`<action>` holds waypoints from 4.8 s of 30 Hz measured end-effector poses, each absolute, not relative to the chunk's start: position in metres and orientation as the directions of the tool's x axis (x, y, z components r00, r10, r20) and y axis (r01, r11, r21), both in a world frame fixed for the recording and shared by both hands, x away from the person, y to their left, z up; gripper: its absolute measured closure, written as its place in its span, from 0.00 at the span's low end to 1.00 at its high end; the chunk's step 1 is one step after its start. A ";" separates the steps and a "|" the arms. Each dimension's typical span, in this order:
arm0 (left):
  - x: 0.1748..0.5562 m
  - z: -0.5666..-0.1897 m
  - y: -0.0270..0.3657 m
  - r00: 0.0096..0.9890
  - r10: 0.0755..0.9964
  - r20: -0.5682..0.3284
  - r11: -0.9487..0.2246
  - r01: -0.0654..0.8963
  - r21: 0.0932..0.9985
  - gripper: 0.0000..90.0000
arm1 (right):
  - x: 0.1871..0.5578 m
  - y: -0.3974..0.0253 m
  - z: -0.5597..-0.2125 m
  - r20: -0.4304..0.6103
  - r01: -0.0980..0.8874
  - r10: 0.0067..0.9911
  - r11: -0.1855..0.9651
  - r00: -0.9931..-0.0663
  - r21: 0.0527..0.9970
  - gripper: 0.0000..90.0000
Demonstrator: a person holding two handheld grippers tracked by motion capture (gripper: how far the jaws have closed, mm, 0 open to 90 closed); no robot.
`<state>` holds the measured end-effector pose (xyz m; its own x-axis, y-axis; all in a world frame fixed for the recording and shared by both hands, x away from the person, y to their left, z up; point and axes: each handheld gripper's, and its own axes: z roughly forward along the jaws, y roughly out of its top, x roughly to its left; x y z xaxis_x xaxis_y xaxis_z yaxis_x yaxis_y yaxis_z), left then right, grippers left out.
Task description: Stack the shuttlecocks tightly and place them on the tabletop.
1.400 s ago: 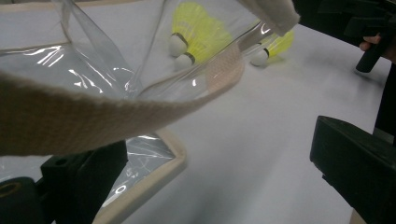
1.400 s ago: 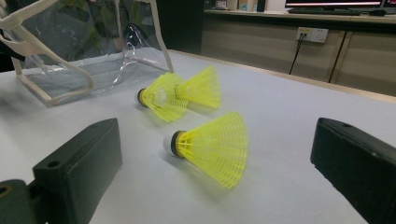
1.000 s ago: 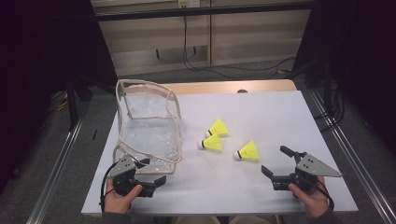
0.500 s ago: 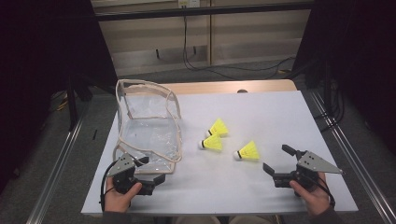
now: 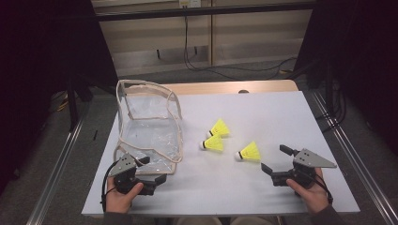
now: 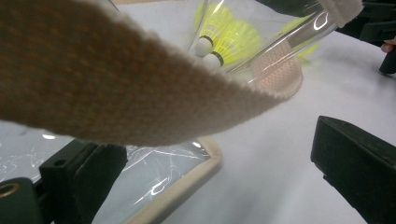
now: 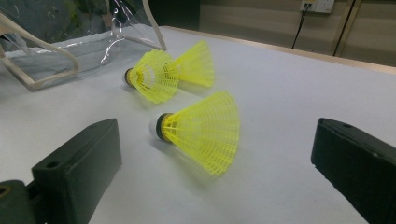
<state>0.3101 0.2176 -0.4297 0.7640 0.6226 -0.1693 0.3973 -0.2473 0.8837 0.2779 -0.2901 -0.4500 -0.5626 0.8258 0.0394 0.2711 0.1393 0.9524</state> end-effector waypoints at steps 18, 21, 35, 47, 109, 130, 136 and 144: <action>0.306 -0.424 0.220 0.750 0.645 -0.146 -0.228 0.372 0.900 0.04 | 0.281 -0.287 -0.450 0.044 0.280 0.821 0.144 -0.570 0.949 0.01; 0.307 -0.425 0.219 0.748 0.649 -0.139 -0.234 0.370 0.899 0.04 | 0.283 -0.287 -0.450 0.042 0.283 0.819 0.149 -0.572 0.948 0.02; 0.308 -0.426 0.217 0.746 0.652 -0.134 -0.231 0.365 0.902 0.04 | 0.294 -0.282 -0.452 0.045 0.314 0.818 0.170 -0.574 0.934 0.02; 0.309 -0.426 0.217 0.743 0.654 -0.140 -0.224 0.368 0.903 0.04 | 0.301 -0.282 -0.452 0.051 0.332 0.817 0.175 -0.574 0.927 0.02; 0.310 -0.427 0.216 0.744 0.654 -0.139 -0.225 0.367 0.903 0.03 | 0.322 -0.266 -0.453 0.132 0.426 0.733 0.230 -0.667 0.875 0.55; 0.311 -0.427 0.216 0.740 0.658 -0.139 -0.227 0.371 0.901 0.03 | 0.326 -0.263 -0.454 0.140 0.431 0.709 0.250 -0.691 0.867 0.69; 0.311 -0.427 0.216 0.741 0.657 -0.137 -0.228 0.369 0.901 0.03 | 0.326 -0.263 -0.455 0.137 0.439 0.703 0.269 -0.698 0.857 0.72; 0.311 -0.428 0.215 0.741 0.658 -0.137 -0.228 0.369 0.901 0.03 | 0.326 -0.261 -0.457 0.129 0.451 0.689 0.312 -0.714 0.836 0.82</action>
